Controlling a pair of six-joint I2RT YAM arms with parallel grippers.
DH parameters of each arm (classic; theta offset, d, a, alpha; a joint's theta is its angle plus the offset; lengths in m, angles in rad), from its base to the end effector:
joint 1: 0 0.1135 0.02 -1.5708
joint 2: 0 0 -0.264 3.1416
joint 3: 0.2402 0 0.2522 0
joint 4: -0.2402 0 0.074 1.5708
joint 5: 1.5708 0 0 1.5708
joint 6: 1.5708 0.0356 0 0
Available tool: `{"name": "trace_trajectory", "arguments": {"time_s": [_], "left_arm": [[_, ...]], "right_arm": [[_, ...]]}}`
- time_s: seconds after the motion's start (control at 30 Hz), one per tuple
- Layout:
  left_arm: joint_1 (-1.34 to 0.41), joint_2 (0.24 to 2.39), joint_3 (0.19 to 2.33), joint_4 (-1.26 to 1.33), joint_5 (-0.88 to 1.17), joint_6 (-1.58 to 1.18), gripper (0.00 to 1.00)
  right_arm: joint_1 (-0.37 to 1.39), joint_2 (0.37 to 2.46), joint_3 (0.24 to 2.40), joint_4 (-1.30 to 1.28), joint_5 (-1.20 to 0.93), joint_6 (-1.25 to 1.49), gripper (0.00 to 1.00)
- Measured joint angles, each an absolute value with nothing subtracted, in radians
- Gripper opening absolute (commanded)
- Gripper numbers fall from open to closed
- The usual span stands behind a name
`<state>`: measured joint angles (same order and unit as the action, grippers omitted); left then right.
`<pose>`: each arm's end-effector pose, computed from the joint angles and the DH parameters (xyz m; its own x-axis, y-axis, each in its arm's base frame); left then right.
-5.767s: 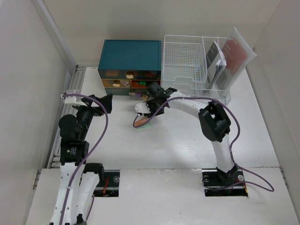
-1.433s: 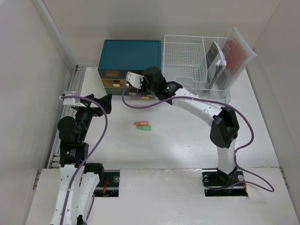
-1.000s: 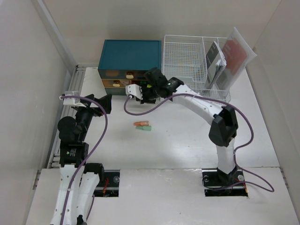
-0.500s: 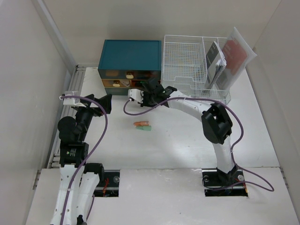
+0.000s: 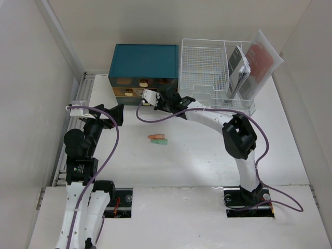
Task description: Organize the desk
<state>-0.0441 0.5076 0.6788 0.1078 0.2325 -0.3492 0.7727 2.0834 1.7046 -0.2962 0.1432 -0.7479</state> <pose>0.1244 -0.0137 0.3726 0.1681 -0.3407 -0.9250 0.3424 0.9001 -0.2693 0.3505 0.3346 0.2405 0.0876 -0.8547 -0.5117 -0.7523 0.2799 -0.5963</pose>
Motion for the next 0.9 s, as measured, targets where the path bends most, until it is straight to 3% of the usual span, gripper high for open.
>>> {"name": "trace_trajectory", "arguments": {"time_s": [0.83, 0.9], "left_arm": [[-0.044, 0.517, 0.679, 0.108, 0.233, -0.349, 1.0], [-0.044, 0.52, 0.679, 0.108, 0.233, -0.349, 1.0]], "right_arm": [[0.719, 2.19, 1.808, -0.249, 0.254, -0.739, 0.0], [0.714, 2.178, 1.79, -0.248, 0.204, -0.741, 0.06]]}}
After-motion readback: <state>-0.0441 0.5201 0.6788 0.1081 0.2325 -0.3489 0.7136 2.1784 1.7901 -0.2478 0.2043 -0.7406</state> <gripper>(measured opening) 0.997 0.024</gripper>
